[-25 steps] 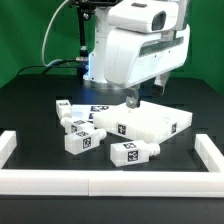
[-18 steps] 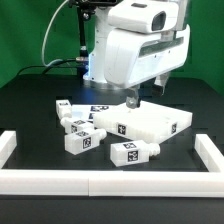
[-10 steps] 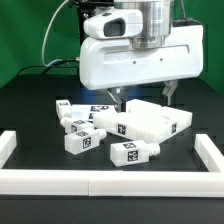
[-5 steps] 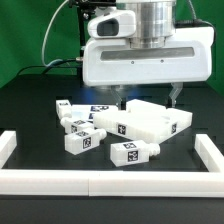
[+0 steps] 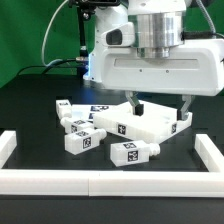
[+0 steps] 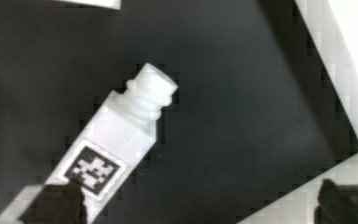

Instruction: Assemble one leg

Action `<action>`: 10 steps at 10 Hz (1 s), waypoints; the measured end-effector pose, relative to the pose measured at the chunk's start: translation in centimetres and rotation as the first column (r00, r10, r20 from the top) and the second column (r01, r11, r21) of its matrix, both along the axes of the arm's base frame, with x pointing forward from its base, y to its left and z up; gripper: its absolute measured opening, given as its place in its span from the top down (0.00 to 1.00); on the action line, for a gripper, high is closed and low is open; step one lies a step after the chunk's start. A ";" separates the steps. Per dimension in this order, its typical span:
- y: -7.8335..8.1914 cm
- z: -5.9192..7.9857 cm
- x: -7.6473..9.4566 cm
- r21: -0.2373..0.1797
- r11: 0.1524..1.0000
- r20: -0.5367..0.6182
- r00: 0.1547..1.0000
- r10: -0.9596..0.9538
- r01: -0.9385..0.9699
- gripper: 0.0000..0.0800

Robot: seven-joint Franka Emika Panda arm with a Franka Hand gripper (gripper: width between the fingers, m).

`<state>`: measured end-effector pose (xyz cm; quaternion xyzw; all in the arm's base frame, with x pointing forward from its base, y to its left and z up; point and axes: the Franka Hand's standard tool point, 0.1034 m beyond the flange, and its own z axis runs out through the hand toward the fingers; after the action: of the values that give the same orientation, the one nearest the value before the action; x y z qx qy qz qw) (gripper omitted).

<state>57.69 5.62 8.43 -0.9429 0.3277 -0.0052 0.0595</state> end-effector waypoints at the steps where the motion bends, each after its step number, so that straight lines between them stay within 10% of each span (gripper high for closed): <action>1: 0.1 0.0 0.0 0.010 0.999 -0.006 0.999 -0.048 0.048 0.19; 10: -3.9 -7.3 -0.4 -0.002 0.994 -0.016 0.994 -0.108 0.108 0.19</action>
Offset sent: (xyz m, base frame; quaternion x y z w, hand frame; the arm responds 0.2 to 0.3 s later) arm -0.0245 -0.0534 -0.0384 -0.0290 -0.0009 0.1341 0.9905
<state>57.27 1.69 1.15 -0.9238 0.3787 -0.0011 0.0561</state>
